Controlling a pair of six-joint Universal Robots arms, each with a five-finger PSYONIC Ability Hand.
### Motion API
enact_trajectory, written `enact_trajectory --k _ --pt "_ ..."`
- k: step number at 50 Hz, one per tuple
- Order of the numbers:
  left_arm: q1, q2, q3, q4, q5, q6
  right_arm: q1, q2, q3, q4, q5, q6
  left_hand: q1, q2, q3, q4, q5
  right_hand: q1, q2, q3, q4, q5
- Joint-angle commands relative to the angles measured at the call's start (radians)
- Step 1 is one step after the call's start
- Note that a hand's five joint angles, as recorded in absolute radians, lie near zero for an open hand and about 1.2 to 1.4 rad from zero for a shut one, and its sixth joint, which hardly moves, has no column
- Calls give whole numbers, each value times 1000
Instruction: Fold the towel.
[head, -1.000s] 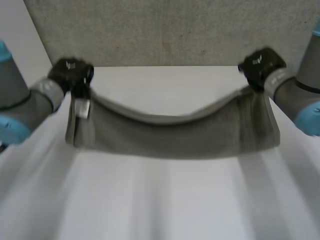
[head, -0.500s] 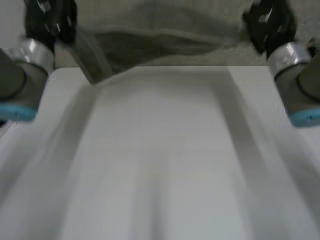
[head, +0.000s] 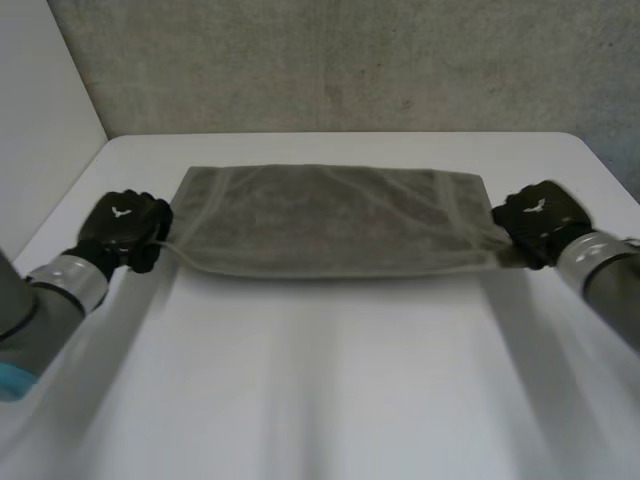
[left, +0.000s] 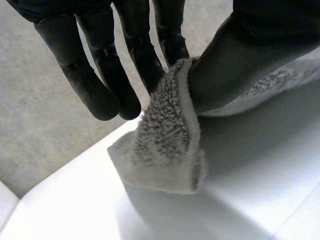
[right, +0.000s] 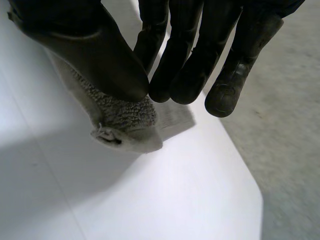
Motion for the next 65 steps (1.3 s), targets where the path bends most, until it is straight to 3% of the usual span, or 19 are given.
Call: enact_trajectory --k 1,7,10,15,18,19,20,23,25,30,31,32,33,34,35,36,43,50,65 --pt "93 265 -132 -111 78 -10 -90 -237 65 172 -38 76 -29 -104 -155 -125 -243 84 74 59 58 58" --pt "189 496 -241 -206 199 -11 -210 -377 79 378 -182 73 -29 -104 -155 -125 -243 84 74 59 58 58" --pt "216 543 -263 -217 257 -13 -242 -388 73 409 -262 58 -29 -104 -155 -125 -243 84 74 59 58 58" --pt "207 542 -255 -209 274 -16 -246 -340 50 378 -325 30 -29 -104 -155 -125 -243 84 74 59 58 58" --pt "159 436 -195 -157 271 -25 -221 -204 -13 317 -310 33 -29 -104 -155 -125 -243 84 74 59 58 58" --pt "103 336 -130 -118 264 -39 -221 -203 -13 317 -310 33 -29 -104 -155 -125 -243 84 74 59 58 58" --pt "63 256 -71 -95 247 -56 -200 -112 -75 280 -267 38 -29 -104 -155 -125 -243 84 74 59 58 58" --pt "12 168 -5 -87 217 -74 -167 -41 -137 266 -216 39 -29 -104 -155 -125 -243 84 74 59 58 58" --pt "-39 7 132 -111 146 -79 -94 74 -240 264 -126 39 -29 -104 -155 -125 -243 84 74 59 58 58" --pt "-60 -125 277 -211 43 -76 -28 181 -297 255 -43 47 -29 -104 -155 -125 -243 84 74 59 58 58" --pt "-60 -125 277 -211 43 -76 -17 183 -285 254 -35 62 -29 -104 -155 -125 -243 -179 -189 -205 -205 -206" --pt "-63 -142 299 -234 20 -76 -17 183 -285 254 -35 62 -29 -104 -155 -125 -243 -182 -192 -208 -208 -208" --pt "-66 -150 305 -249 13 -76 -11 175 -263 252 -38 93 -29 -104 -155 -125 -243 -656 -666 -681 -682 -682" --pt "-67 -150 305 -249 13 -76 -11 175 -263 252 -38 93 -29 -104 -155 -125 -243 -660 -670 -686 -686 -687" --pt "-68 -150 306 -251 12 -76 -9 154 -227 251 -44 132 -29 -104 -155 -125 -243 -849 -859 -875 -875 -876" --pt "-67 -151 308 -249 6 -76 -11 113 -179 246 -60 166 -29 -104 -155 -125 -243 -895 -905 -921 -921 -921" --pt "-70 -159 329 -243 -2 -85 -25 -83 61 180 -187 228 -29 -104 -155 -125 -243 -960 -970 -986 -986 -986" --pt "-83 -164 343 -242 -3 -91 -31 -266 325 166 -201 271 -29 -104 -155 -125 -243 -983 -993 -1009 -1009 -1010" --pt "-102 -159 323 -242 -3 -91 -22 -297 585 -9 -201 265 -29 -104 -155 -125 -243 -983 -993 -1009 -1009 -1010"
